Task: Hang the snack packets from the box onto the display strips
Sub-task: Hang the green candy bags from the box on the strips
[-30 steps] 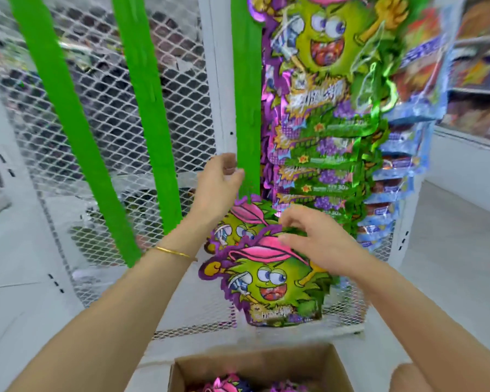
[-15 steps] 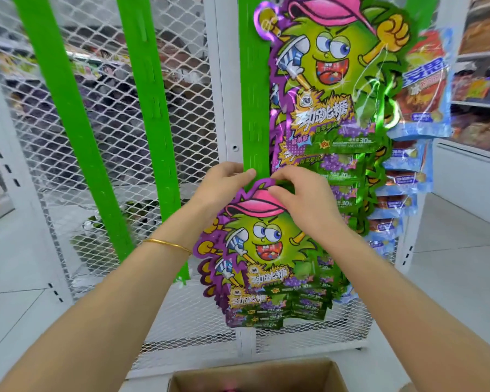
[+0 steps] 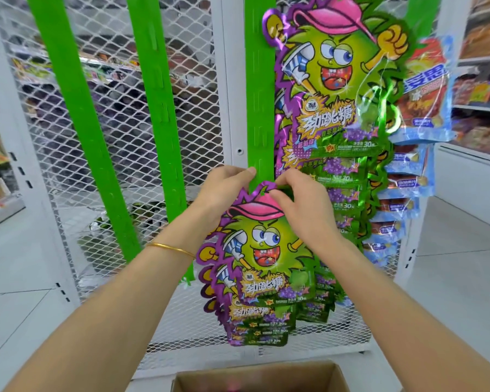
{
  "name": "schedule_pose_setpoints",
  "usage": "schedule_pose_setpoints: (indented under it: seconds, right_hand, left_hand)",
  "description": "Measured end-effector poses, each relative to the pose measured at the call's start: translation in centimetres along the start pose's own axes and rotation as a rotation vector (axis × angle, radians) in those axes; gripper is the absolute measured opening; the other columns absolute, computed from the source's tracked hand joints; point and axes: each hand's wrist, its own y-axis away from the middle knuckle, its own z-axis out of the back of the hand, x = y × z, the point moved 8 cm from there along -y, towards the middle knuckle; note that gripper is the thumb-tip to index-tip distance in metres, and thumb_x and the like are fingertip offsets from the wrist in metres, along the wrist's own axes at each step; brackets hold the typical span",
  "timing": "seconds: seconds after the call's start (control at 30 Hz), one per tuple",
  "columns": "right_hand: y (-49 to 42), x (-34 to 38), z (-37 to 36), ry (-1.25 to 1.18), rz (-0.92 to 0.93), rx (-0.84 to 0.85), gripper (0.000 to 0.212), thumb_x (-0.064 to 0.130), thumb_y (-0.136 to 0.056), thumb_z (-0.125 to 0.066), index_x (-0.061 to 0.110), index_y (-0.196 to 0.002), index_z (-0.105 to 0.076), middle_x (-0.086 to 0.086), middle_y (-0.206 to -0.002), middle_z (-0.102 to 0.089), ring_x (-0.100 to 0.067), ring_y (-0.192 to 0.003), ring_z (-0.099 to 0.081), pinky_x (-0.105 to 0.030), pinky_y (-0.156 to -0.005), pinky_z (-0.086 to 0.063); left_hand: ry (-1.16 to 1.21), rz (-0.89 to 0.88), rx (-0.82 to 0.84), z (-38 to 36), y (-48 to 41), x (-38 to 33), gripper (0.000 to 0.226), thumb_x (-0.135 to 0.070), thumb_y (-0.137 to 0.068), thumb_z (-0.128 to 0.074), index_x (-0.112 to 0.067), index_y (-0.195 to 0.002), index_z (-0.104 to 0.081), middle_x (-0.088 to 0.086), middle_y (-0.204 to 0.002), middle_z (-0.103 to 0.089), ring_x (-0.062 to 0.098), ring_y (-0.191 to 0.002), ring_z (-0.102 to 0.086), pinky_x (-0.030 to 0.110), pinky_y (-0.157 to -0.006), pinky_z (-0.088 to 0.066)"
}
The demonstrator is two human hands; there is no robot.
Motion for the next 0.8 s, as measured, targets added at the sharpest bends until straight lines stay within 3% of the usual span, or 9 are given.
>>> schedule_pose_setpoints:
  seconds: [0.13,0.3,0.43,0.5,0.6,0.7,0.8]
  right_hand:
    - [0.9,-1.0,-0.6,0.017,-0.045,0.057,0.013,0.027,-0.088,-0.060,0.017,-0.096,-0.058,0.003,-0.093,-0.065,-0.017,-0.086,-0.058,-0.039,-0.077,-0.049]
    - [2.2,-1.4,-0.4,0.121,-0.028,0.009,0.028,0.024,-0.089,-0.059,0.014,-0.115,-0.056,-0.001,-0.112,-0.058,-0.019,-0.098,-0.058,-0.035,-0.084,-0.048]
    - [5.9,-1.0,1.2,0.197,0.110,-0.210,0.027,0.011,-0.084,-0.061,0.012,-0.111,-0.059,-0.005,-0.110,-0.060,-0.022,-0.103,-0.054,-0.025,-0.085,-0.039]
    - [9.3,-1.9,0.4,0.126,0.119,-0.210,0.021,0.009,-0.083,-0.056,0.013,-0.104,-0.062,-0.003,-0.103,-0.061,-0.017,-0.093,-0.056,-0.023,-0.074,-0.042]
    - [15.1,-6.3,-4.2,0.058,-0.009,0.031,0.019,0.011,-0.085,-0.052,0.014,-0.101,-0.062,-0.001,-0.100,-0.061,-0.016,-0.085,-0.059,-0.031,-0.066,-0.049]
    - [23.3,-14.8,-11.5,0.025,-0.345,0.406,0.022,0.004,-0.085,-0.057,0.008,-0.106,-0.061,-0.009,-0.105,-0.062,-0.022,-0.094,-0.060,-0.035,-0.083,-0.048]
    - [32.1,-21.5,-18.3,0.068,-0.615,0.784,0.036,0.013,-0.085,-0.062,0.003,-0.118,-0.052,-0.020,-0.116,-0.058,-0.028,-0.102,-0.056,-0.044,-0.093,-0.045]
  left_hand:
    - [-0.013,-0.056,-0.060,0.2,0.4,-0.2,0.029,-0.030,-0.093,-0.052,-0.005,-0.106,-0.061,-0.002,-0.073,-0.057,0.005,-0.066,-0.052,0.016,-0.061,-0.040]
    - [-0.174,-0.161,-0.070,0.2,1.7,0.1,0.036,-0.029,-0.091,-0.055,-0.011,-0.123,-0.053,0.000,-0.104,-0.063,0.007,-0.091,-0.058,0.006,-0.069,-0.042]
    - [-0.342,-0.310,-0.196,0.8,3.8,1.6,0.046,-0.025,-0.087,-0.062,-0.015,-0.129,-0.048,-0.001,-0.124,-0.057,0.012,-0.115,-0.051,0.027,-0.097,-0.040]
    - [-0.321,-0.360,-0.255,0.9,5.7,3.4,0.041,-0.023,-0.084,-0.060,-0.015,-0.123,-0.054,-0.006,-0.115,-0.058,0.013,-0.109,-0.054,0.035,-0.095,-0.043]
    - [-0.273,-0.294,-0.199,-1.1,9.0,9.1,0.033,-0.018,-0.083,-0.059,-0.017,-0.116,-0.056,-0.010,-0.107,-0.059,0.008,-0.094,-0.055,0.032,-0.085,-0.045]
    - [-0.276,-0.147,-0.011,-4.8,12.5,16.8,0.027,-0.010,-0.086,-0.058,-0.013,-0.113,-0.058,-0.007,-0.103,-0.060,0.000,-0.086,-0.054,0.012,-0.076,-0.042]
    - [-0.338,-0.005,0.176,-8.1,15.4,23.6,0.024,-0.002,-0.088,-0.054,-0.006,-0.110,-0.060,0.003,-0.103,-0.063,0.008,-0.086,-0.055,0.003,-0.069,-0.036]
